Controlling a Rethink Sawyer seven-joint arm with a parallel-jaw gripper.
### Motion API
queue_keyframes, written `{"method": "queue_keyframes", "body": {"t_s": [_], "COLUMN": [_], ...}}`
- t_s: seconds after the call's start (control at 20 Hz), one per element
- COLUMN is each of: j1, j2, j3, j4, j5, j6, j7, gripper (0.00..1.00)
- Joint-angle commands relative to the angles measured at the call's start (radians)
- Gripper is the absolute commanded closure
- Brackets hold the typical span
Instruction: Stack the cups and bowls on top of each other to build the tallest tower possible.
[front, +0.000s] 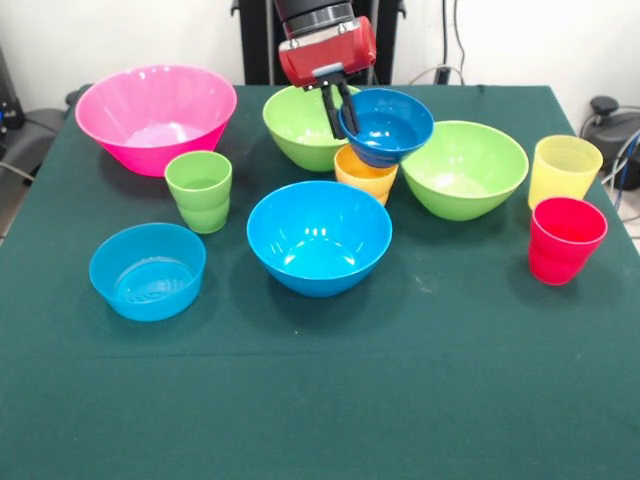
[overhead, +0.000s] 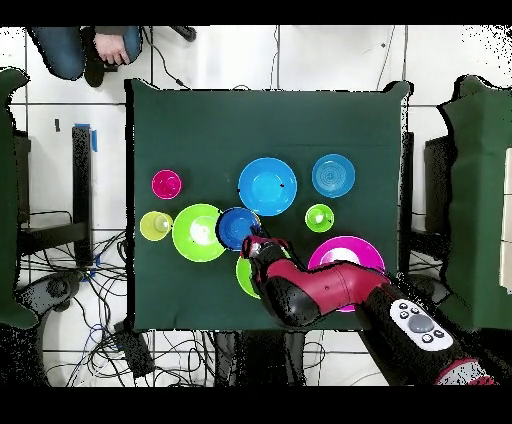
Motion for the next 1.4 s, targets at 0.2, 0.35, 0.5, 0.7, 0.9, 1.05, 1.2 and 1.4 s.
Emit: {"method": "queue_keyframes", "body": {"t_s": [0.2, 0.35, 0.5, 0.7, 0.9, 1.05, 1.2, 1.4], "j1": [0.113, 0.124, 0.121, 0.108, 0.082, 0.077, 0.073, 0.09], "j2": [0.06, 0.064, 0.074, 0.067, 0.062, 0.066, 0.066, 0.079], "j3": [-0.107, -0.119, -0.118, -0.106, -0.075, -0.07, -0.066, -0.088], "j4": [-0.101, -0.105, -0.11, -0.109, -0.105, -0.107, -0.107, -0.112], "j5": [-0.018, -0.017, -0.026, -0.035, -0.047, -0.049, -0.052, -0.05], "j6": [-0.122, -0.128, -0.133, -0.122, -0.096, -0.094, -0.09, -0.112], "j7": [0.041, 0.041, 0.041, 0.043, 0.043, 0.043, 0.04, 0.038], "gripper": [1.0, 1.0, 1.0, 1.0, 1.0, 1.0, 1.0, 1.0]}}
